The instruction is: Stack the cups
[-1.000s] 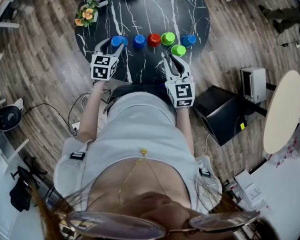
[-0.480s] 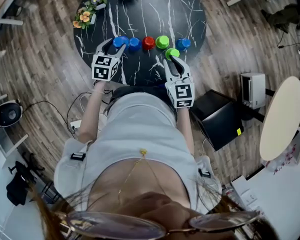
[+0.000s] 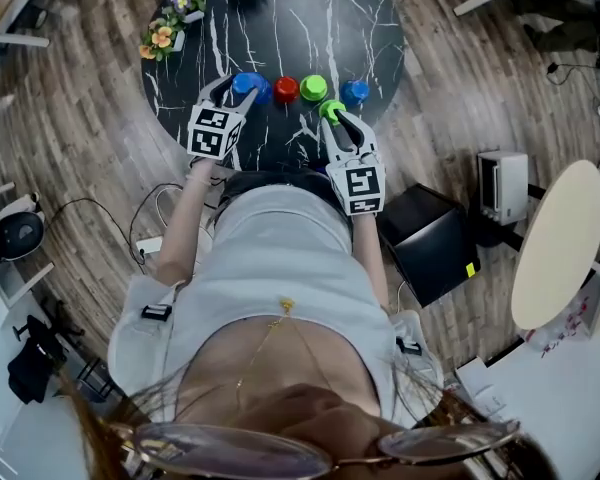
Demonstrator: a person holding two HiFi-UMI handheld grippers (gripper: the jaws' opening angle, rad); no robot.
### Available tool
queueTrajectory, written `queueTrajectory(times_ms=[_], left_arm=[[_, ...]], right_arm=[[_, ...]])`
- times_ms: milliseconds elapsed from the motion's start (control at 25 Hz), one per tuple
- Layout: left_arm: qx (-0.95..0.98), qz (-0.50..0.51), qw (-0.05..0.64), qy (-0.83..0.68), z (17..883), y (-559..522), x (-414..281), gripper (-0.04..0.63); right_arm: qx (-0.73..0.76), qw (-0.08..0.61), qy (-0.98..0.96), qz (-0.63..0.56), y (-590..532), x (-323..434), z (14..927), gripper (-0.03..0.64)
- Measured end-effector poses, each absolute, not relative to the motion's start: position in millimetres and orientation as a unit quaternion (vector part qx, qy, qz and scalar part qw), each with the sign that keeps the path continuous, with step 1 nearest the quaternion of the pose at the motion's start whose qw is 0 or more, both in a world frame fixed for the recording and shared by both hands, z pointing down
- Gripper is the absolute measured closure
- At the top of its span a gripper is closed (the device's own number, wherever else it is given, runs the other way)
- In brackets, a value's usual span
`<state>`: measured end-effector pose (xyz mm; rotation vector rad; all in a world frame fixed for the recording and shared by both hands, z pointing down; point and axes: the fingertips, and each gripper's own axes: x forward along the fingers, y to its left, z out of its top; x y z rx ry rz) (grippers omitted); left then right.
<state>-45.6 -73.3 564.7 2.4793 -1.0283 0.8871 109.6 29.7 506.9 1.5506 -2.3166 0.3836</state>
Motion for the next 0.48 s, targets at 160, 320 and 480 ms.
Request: queueTrajectory(times_ms=[160,320,480], left_arm=[[0.866,0.316,0.157,-0.356,569,-74,-34,0.357],[0.864,0.323,0.155,-0.354,574,-74,-23,0.357],[0.864,0.329,0.153,-0.349,578,-74,-14,0.357]], right_arm=[[0.535,0.163,-0.818,0.135,30,116,510,0.537],[0.527,0.162,-0.823,0.137,30,121,514,0.537],[0.525,0.161,-0.824,0.14,31,127,517,0.537]])
